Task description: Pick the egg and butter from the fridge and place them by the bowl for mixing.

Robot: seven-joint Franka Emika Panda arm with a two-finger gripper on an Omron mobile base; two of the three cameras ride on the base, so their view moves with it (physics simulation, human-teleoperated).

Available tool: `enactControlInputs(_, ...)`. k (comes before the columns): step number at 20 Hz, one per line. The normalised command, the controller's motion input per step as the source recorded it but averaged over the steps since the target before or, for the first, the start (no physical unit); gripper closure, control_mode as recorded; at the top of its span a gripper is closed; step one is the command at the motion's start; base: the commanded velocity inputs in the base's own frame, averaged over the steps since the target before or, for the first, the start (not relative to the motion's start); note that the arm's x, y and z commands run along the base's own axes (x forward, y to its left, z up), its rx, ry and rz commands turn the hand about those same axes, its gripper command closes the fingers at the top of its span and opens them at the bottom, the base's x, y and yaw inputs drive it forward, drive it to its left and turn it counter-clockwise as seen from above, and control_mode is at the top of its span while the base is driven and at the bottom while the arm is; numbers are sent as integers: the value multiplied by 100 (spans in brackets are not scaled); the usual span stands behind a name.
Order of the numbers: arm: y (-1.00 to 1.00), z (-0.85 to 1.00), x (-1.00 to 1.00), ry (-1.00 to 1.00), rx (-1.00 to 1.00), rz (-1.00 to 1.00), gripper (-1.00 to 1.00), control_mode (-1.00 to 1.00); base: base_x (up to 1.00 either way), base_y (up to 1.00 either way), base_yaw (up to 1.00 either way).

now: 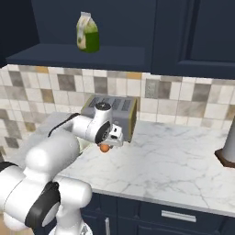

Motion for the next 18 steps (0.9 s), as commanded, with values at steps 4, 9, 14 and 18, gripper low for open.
enactControlInputs(4,0,-57,31,3,0,1,100,-100,0,0,0)
enactControlInputs(9,0,-41,28,6,0,0,100,-100,0,0,0)
enactControlInputs(14,8,-13,31,9,0,0,-100,-100,0,0,0)
enactControlInputs(18,1,0,6,2,0,0,-100,-100,0,0,0)
